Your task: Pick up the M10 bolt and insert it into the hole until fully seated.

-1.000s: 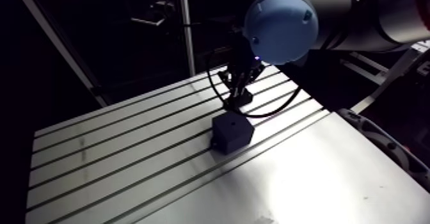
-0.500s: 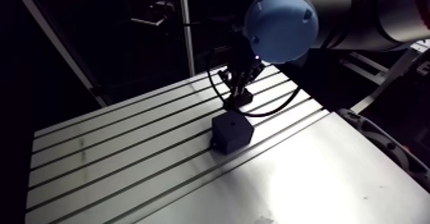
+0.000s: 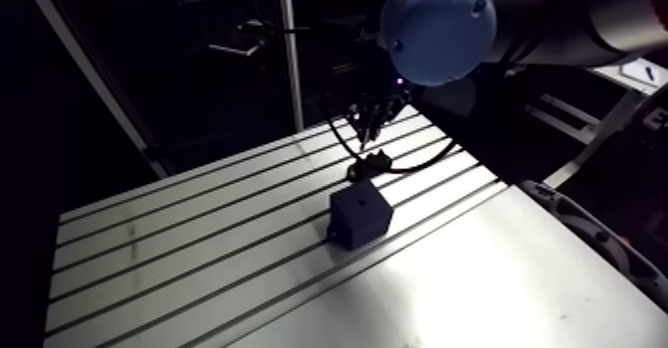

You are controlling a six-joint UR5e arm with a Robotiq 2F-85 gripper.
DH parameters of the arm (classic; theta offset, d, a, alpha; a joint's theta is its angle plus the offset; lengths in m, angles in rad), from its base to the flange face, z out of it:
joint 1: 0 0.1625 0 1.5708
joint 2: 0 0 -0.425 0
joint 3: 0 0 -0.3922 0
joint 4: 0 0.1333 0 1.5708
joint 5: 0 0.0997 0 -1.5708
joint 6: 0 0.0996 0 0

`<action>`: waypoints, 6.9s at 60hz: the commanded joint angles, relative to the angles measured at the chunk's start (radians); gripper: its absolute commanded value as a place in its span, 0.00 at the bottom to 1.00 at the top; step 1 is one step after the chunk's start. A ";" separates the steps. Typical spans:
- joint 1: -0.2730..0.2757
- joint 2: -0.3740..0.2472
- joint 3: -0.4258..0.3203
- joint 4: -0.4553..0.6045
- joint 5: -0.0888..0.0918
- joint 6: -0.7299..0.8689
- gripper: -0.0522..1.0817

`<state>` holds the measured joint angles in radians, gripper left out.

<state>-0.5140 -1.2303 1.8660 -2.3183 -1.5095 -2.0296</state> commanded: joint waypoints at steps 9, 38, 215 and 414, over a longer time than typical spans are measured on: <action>0.001 -0.078 -0.044 0.078 0.008 -0.011 0.95; 0.001 -0.185 -0.155 0.422 -0.002 0.029 1.00; 0.075 -0.188 -0.028 0.510 -0.057 0.062 1.00; 0.081 -0.129 -0.001 0.464 -0.091 0.062 1.00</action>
<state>-0.4331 -1.3608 1.8635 -1.8543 -1.6007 -1.9689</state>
